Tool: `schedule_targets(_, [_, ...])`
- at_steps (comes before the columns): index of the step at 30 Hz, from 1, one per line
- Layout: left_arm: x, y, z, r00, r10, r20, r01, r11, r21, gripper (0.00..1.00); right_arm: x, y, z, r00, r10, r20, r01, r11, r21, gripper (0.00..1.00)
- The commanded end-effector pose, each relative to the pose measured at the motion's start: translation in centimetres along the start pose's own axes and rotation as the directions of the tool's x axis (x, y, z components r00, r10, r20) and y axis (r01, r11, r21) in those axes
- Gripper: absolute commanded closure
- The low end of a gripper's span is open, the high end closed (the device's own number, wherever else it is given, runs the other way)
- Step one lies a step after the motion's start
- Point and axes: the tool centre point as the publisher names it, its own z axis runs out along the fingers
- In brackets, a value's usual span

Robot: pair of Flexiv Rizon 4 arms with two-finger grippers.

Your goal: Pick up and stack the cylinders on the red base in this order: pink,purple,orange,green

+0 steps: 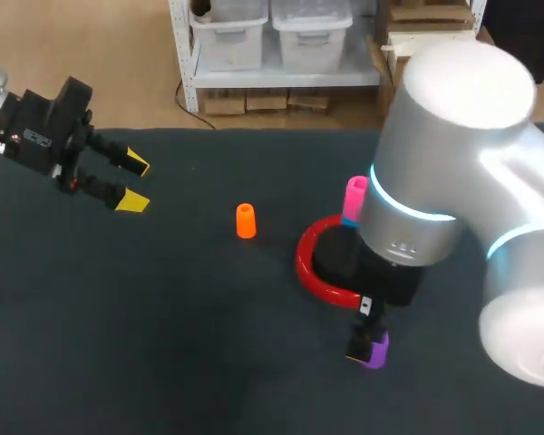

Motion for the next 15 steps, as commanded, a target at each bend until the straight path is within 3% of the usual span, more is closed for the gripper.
schedule_targets(1, [0.2, 0.0, 0.0, 1.0, 0.003, 0.003, -0.003, 1.0, 0.0, 0.0, -2.0, -1.5, 1.1, 0.996, 0.005, -0.084, -0.008, 0.999, -0.035, 0.0])
schedule_targets(8, [0.2, 0.0, 0.0, 1.0, 0.003, 0.003, -0.003, 1.0, 0.0, 0.0, -0.4, -2.2, 1.4, 0.996, 0.055, -0.068, -0.056, 0.998, -0.021, 0.0])
schedule_targets(15, [0.2, 0.0, 0.0, 1.0, 0.003, 0.003, -0.003, 1.0, 0.0, 0.0, 1.2, -1.2, 1.7, 0.996, 0.07, -0.055, -0.071, 0.997, -0.017, 0.0])
